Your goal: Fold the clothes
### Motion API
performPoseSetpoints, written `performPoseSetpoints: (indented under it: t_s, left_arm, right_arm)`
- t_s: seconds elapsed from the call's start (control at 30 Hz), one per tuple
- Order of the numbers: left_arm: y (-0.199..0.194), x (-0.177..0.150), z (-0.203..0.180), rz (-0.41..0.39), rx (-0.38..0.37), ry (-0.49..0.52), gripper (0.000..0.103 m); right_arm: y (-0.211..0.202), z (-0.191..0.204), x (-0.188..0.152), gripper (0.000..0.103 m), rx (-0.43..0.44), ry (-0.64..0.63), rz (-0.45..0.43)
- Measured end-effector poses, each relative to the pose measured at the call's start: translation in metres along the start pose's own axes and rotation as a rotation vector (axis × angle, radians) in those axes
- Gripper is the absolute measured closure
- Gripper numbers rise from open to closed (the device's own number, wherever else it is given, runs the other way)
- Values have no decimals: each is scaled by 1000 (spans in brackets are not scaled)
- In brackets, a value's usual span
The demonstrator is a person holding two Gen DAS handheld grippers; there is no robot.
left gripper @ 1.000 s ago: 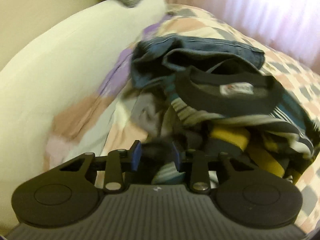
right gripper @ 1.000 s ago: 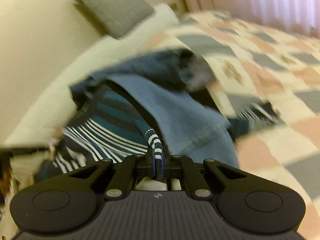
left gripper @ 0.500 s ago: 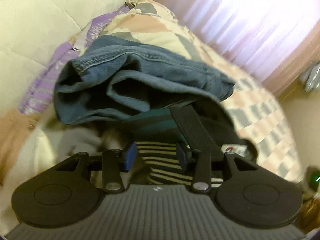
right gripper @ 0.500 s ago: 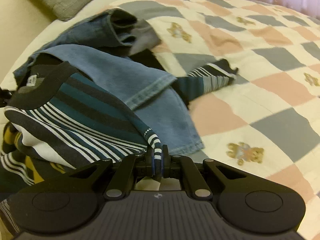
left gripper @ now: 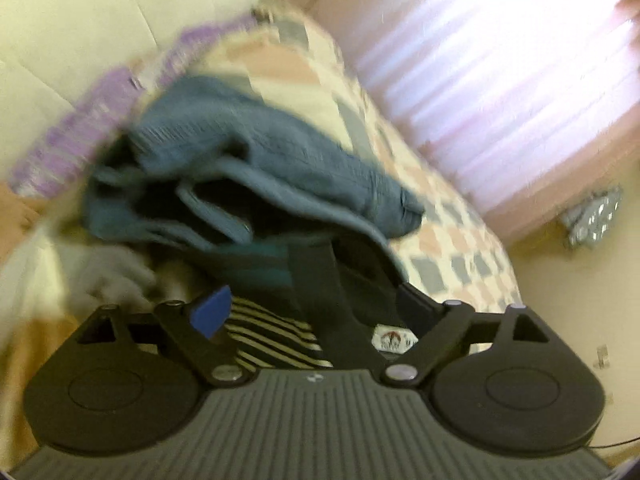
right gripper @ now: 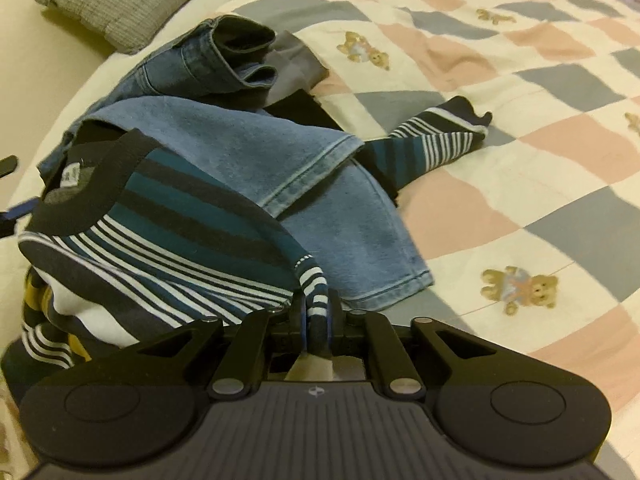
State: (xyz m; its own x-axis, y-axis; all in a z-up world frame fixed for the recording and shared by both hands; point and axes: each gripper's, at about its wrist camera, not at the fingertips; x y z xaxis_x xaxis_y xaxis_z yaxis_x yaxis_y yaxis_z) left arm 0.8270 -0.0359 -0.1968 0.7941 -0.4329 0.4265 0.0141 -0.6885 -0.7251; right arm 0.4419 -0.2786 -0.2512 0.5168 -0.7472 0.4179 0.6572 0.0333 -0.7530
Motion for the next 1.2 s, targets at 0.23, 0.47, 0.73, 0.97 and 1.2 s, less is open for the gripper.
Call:
performPoseSetpoints:
  t_s: [0.23,0.47,0.73,0.97,1.2]
  left_arm:
    - [37,-9,-1,76,2,-88,38]
    - [15,-14,-13,49,153,11,91]
    - [-45,-51,-53,-127,248,126,96]
    - [-138,-82,-133,-450,232,195,103]
    - [-181,-94,-202,-496,378,264,99]
  right_arm:
    - [-14,-3,8,44,229,81,-99]
    - [9,8,21,70,278,54,-39]
    - [-46,32,15,96,201,-70,-190]
    - [-150,63,7,98,196,-249,-469]
    - [-261,72,-26,99,230,-370,-692]
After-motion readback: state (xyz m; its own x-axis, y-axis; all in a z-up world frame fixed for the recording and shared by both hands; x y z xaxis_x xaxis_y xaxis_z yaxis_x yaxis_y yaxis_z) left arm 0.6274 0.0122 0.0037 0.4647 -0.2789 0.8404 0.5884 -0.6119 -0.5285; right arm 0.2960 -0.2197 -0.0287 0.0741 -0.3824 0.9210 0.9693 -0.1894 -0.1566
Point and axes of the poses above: each gripper's, at about its wrist camera, not at the fingertips, and y roughly the way its jaws point, z to its left, x to its top, and after that the axes turned 7 degrees about x, right-handed
